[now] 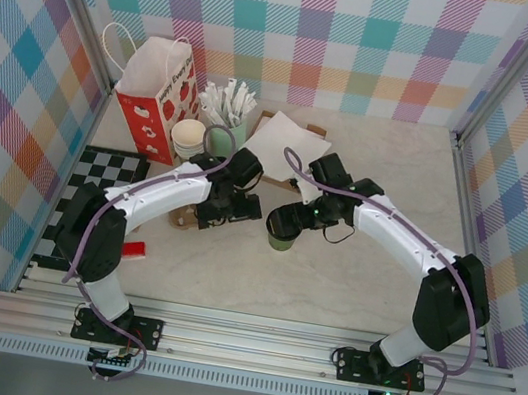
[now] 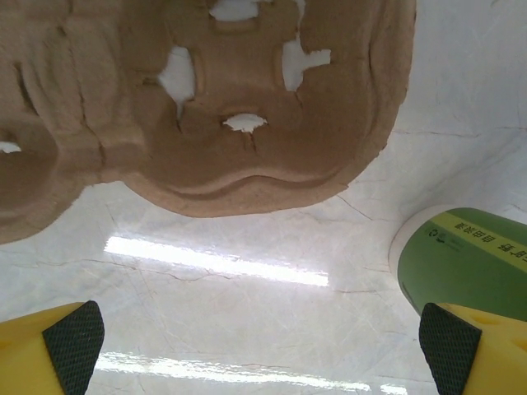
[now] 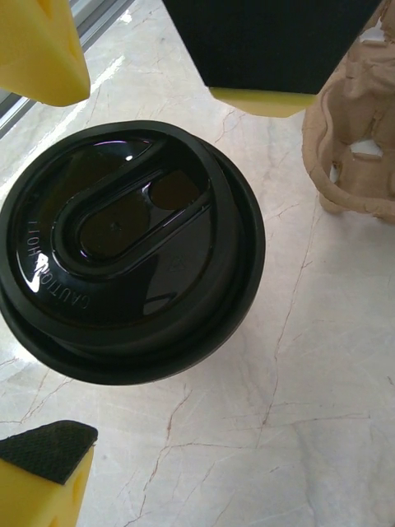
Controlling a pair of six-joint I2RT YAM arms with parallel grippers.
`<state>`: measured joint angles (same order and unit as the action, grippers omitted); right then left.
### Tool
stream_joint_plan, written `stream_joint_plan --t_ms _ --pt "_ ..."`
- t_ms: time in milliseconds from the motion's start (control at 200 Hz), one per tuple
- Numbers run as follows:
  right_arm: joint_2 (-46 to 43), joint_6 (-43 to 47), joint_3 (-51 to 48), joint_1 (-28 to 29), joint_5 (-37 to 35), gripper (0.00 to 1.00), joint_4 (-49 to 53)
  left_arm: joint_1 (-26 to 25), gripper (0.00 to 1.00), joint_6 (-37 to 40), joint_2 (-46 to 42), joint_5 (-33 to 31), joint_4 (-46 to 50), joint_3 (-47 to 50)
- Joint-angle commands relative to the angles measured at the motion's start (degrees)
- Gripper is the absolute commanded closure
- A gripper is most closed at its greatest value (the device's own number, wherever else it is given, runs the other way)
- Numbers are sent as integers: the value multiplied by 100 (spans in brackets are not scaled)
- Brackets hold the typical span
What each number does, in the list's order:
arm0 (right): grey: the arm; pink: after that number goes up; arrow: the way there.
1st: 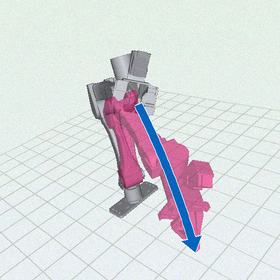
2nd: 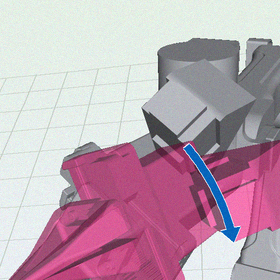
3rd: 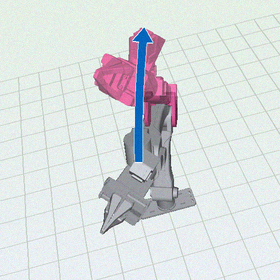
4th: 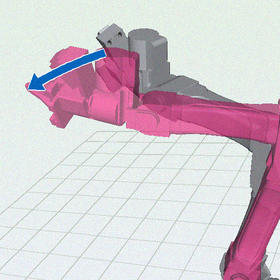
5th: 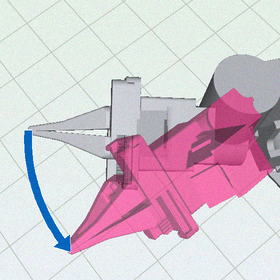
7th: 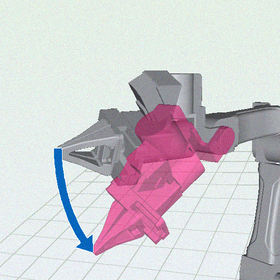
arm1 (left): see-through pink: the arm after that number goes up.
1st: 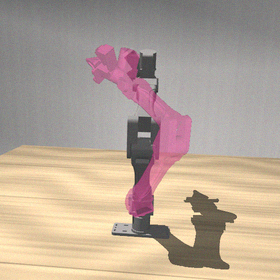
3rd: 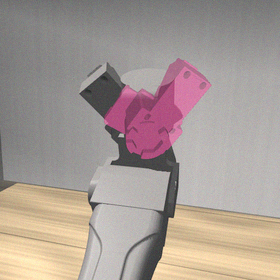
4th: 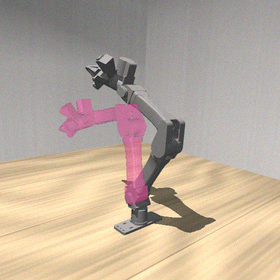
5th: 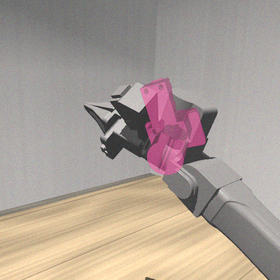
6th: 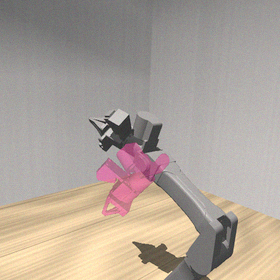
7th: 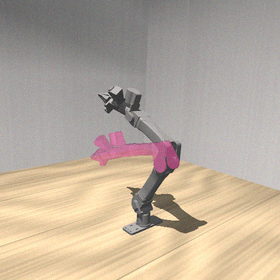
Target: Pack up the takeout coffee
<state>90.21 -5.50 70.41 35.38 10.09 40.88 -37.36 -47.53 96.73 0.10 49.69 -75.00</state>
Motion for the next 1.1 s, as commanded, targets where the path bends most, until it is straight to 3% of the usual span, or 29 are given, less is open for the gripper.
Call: stream_joint_plan --t_ms 0,305,850,1095 --pt "62 -21 120 57 89 0 49 -25 0 -151 48 149 -100 108" --pt "49 0 2 75 389 0 -68 -25 0 -212 186 269 -274 247" --pt "25 -635 -85 222 -282 0 -217 -34 0 -247 312 341 -390 290" --pt "234 -918 -214 329 -240 0 -334 -34 0 -239 354 396 -458 317"
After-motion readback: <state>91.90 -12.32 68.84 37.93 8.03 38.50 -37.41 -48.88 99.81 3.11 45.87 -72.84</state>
